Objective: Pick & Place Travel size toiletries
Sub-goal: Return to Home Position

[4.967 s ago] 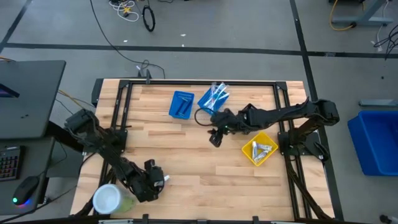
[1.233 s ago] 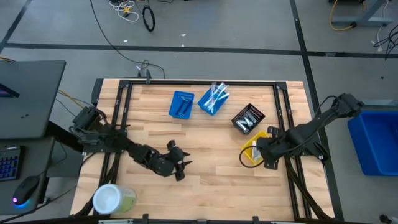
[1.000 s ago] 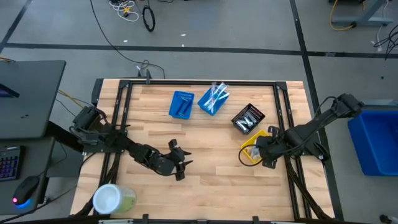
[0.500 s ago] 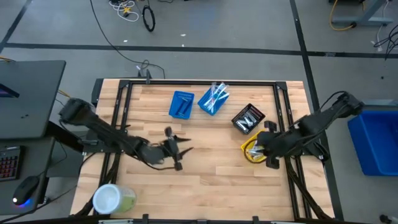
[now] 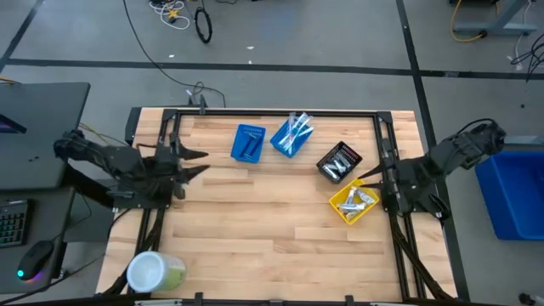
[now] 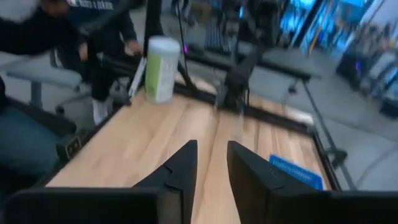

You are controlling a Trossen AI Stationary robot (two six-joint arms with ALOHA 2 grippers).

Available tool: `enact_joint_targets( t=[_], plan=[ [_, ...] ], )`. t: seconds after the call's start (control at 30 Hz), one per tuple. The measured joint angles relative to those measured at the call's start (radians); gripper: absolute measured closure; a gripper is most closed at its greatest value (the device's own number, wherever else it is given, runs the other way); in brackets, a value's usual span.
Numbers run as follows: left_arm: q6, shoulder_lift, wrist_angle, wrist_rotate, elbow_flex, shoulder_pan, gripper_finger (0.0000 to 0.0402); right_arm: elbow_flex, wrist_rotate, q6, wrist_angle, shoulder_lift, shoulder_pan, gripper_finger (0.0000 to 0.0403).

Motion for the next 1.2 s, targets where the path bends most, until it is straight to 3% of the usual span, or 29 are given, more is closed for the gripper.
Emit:
enact_joint_targets(
  t=[0.3,0.5,0.67,0.83,1.0,1.2],
  plan=[
    [0.043,-0.286,0.086,0.085,-0.243,0.11,0.0233,-0.429,-0.023,-0.06,0.372,-0.299,-0.044,0.0313],
    [0.065,-0.391,0.24,0.235,-0.419,0.213,0.0233,-0.64,-0.001,-0.06,0.494,-0.439,-0.076,0.0313],
    [0.062,-0.453,0.246,0.247,-0.47,0.307,0.0233,-0.74,0.049,-0.06,0.531,-0.543,-0.098,0.0312],
    [0.048,-0.48,0.317,0.381,-0.545,0.389,0.0233,-0.807,0.049,-0.072,0.531,-0.634,-0.111,0.0317],
    [0.026,-0.48,0.361,0.391,-0.593,0.46,0.0233,-0.893,0.049,-0.072,0.568,-0.703,-0.111,0.0317],
    [-0.026,-0.48,0.462,0.511,-0.673,0.544,0.0233,-0.996,0.054,-0.095,0.667,-0.734,-0.126,0.0321]
  ],
)
